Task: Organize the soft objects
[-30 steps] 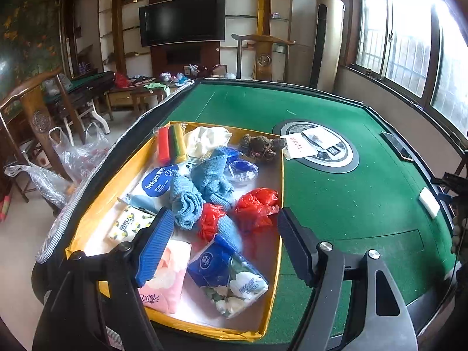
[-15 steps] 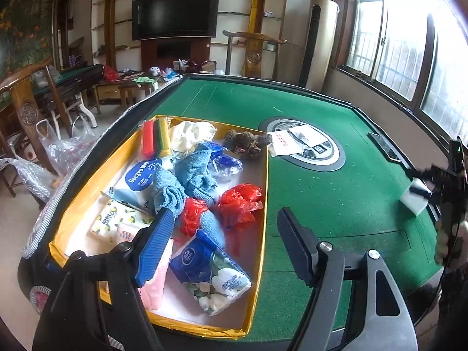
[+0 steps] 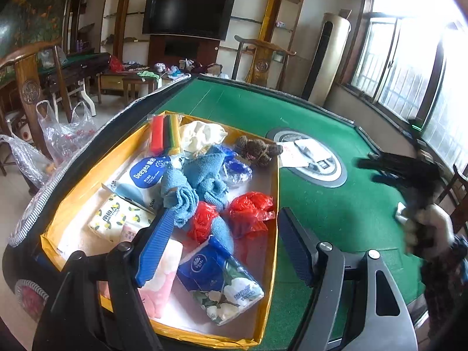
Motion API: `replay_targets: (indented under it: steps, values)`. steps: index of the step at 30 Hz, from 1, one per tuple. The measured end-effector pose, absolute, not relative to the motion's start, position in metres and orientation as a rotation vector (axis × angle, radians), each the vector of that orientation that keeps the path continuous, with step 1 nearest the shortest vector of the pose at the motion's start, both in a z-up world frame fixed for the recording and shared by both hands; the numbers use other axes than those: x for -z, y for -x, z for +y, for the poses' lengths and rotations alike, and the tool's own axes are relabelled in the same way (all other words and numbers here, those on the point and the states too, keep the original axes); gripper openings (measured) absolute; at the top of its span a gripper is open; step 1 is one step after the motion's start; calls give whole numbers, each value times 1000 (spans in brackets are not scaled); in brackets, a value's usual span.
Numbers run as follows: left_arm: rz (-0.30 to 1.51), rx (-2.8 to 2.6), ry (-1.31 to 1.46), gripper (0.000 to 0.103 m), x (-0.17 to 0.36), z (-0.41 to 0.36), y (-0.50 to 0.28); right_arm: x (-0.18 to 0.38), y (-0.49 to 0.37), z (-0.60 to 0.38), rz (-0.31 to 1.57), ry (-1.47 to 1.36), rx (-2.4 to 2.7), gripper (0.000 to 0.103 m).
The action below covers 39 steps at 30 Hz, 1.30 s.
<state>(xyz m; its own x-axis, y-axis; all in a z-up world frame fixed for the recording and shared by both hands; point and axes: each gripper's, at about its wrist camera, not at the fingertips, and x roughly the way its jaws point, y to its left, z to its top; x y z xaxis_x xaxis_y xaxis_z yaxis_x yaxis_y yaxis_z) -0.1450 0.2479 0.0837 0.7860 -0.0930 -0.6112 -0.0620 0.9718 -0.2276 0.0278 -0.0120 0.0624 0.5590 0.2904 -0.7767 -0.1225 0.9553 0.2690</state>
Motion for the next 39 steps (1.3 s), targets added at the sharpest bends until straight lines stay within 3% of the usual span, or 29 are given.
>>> replay_targets:
  steps: [8,9,14,21,29,31,35,36,39]
  values:
    - [689,91,344,73,-82,271,138,-48,-136,114,1055,80,-211,78]
    - [697,95,360,73,-81,274,136,-43,-145,126,1070,102,-207,76]
    - [704,91,372,73,-76,285,130,-19,-162,149,1177,178,-188,43]
    - [706,97,388,73,-76,289,133,-23,-118,130,1236,184,-216,38]
    - [692,136,343,73,-88,266,143,-16,-5,67,1286,211,-295,38]
    - [700,161,324,73,-91,256,143,-14,26,52,1296,231,-330,43]
    - [753,266,312,80,-91,226,137,-29,78,-6,1245,75,-381,44]
    - [784,301,317,80,-88,216,133,-39,89,-27,1185,40,-356,46]
    - [896,371,301,80,-74,183,114,-64,114,-94,1021,-42,-209,66]
